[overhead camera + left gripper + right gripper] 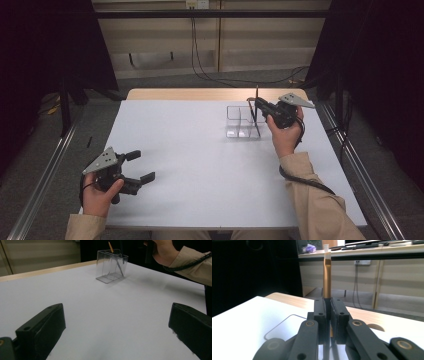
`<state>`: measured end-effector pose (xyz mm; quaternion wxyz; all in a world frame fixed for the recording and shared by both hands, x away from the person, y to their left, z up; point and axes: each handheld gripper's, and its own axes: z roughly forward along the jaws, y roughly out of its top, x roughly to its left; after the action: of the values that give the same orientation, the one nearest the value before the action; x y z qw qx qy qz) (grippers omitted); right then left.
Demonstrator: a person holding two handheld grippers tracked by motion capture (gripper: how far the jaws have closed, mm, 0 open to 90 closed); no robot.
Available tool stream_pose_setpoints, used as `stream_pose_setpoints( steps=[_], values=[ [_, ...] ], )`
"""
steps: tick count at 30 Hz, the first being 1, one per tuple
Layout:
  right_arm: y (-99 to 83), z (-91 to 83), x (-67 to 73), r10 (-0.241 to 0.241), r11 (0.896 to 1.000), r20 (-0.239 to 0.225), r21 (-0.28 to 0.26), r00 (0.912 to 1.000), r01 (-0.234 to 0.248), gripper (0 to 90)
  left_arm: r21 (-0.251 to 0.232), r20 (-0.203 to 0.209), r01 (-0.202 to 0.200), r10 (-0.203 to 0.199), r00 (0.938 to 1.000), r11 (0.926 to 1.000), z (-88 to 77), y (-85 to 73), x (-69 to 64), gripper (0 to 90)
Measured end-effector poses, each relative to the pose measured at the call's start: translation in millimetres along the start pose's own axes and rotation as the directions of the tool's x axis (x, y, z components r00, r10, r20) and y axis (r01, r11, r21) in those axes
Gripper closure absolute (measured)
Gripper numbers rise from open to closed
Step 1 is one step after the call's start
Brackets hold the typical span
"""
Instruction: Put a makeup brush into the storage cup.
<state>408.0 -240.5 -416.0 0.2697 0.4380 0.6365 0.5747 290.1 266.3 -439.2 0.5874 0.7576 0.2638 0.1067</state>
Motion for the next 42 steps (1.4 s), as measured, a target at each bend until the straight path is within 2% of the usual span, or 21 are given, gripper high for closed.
stream_pose_setpoints(
  steps=[2, 4, 10, 20, 22, 28, 42],
  values=[
    [-0.6, 2.6, 1.3, 0.023, 0.999, -0.038, 0.026, 0.999, -0.022, 61.1, 0.0, 0.001, 0.0, 0.0, 1.0, 1.0, 0.2, 0.3, 0.5, 0.8],
    [-1.7, 3.1, 3.8, -0.004, 1.0, -0.046, 0.026, 0.9989, 0.005, 48.4, 0.0, 0.001, 0.002, -0.002, 1.0, 1.0, 1.2, 0.2, 0.9, 0.8],
    [-2.9, -2.1, 3.4, 0.011, 1.0, -0.035, 0.008, 0.9993, -0.01, 33.8, -0.003, 0.01, -0.001, 0.001, 1.0, 1.0, 3.7, 1.9, 1.0, 0.8],
    [0.2, -12.0, 4.4, -0.014, 1.0, -0.061, 0.018, 0.998, 0.015, 24.5, -0.003, 0.007, -0.001, 0.001, 1.0, 1.0, 4.5, 2.0, 0.5, 0.8],
    [-0.3, -14.0, 5.2, -0.007, 1.0, -0.062, 0.024, 0.998, 0.009, 23.7, -0.003, 0.005, -0.001, 0.001, 1.0, 1.0, 4.0, 2.0, 0.5, 0.8],
    [-0.8, -19.8, 4.4, -0.026, 0.999, -0.065, 0.028, 0.9975, 0.028, 21.6, 0.0, 0.003, -0.008, 0.008, 1.0, 1.0, 3.6, 3.0, 0.8, 0.8],
    [-2.7, -37.5, 7.9, -0.074, 0.996, -0.089, 0.041, 0.9933, 0.078, 17.2, -0.001, 0.033, -0.011, 0.011, 0.9994, 0.9999, 18.9, 7.5, 2.9, 0.8]
  ],
)
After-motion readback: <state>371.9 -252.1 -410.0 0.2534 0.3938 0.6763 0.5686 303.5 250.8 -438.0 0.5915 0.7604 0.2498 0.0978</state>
